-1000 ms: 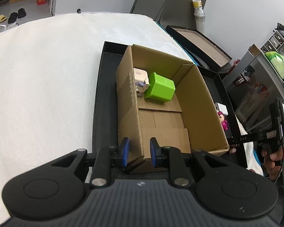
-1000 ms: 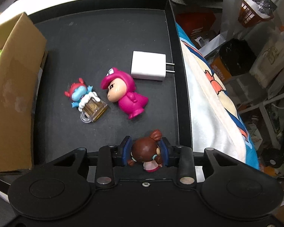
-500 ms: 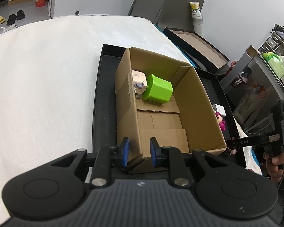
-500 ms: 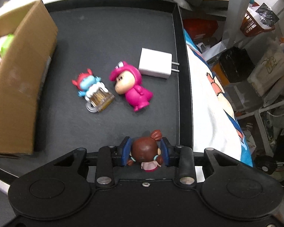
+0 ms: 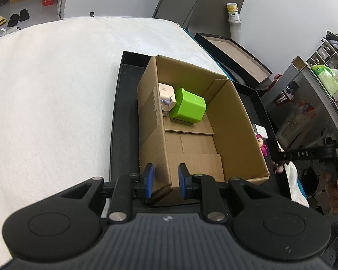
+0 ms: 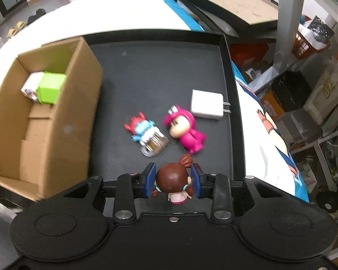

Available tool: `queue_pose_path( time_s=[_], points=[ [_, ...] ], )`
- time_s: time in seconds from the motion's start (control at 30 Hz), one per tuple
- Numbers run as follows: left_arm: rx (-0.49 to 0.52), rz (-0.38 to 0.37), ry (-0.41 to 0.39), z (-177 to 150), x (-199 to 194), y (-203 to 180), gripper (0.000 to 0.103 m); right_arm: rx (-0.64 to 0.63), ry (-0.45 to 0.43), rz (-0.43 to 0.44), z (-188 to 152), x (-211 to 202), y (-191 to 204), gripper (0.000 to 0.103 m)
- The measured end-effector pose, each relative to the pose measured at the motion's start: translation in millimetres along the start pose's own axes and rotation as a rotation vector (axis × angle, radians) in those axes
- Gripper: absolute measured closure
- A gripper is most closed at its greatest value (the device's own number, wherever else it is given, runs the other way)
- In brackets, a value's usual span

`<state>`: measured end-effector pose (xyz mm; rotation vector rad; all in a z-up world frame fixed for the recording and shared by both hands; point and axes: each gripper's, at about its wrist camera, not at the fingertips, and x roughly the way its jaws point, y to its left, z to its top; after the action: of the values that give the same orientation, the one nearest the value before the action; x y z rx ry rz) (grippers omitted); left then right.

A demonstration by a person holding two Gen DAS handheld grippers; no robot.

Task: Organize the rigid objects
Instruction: 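Carry the girl figurine with the right gripper over the box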

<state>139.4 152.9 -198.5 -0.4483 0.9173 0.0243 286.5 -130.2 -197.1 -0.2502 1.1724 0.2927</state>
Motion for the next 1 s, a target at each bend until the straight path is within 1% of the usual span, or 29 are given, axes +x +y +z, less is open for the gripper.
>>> queue_pose_path(
  time_s=[0.3,0.5,0.73,1.0],
  points=[
    [0.012,-0.004,-0.007,-1.1,-0.9,-0.5,0.083,-0.012,-0.103,0.041,22.1,-34.1,23.2,0.069],
    [0.006,-0.007,-0.009,-1.4,-1.0,0.7,0.083,-0.040,-0.143,0.056,35.5,-50.4,38.1,0.069],
    [0.002,-0.014,-0.008,-1.4,-0.6,2.5,0.083,-0.053,-0.180,0.096,50.9,-65.0,56.0,0.069],
    [-0.007,-0.026,-0.005,-0.7,-0.9,6.2,0.083,-0.048,-0.188,0.144,63.5,-63.1,77.1,0.069]
  ],
)
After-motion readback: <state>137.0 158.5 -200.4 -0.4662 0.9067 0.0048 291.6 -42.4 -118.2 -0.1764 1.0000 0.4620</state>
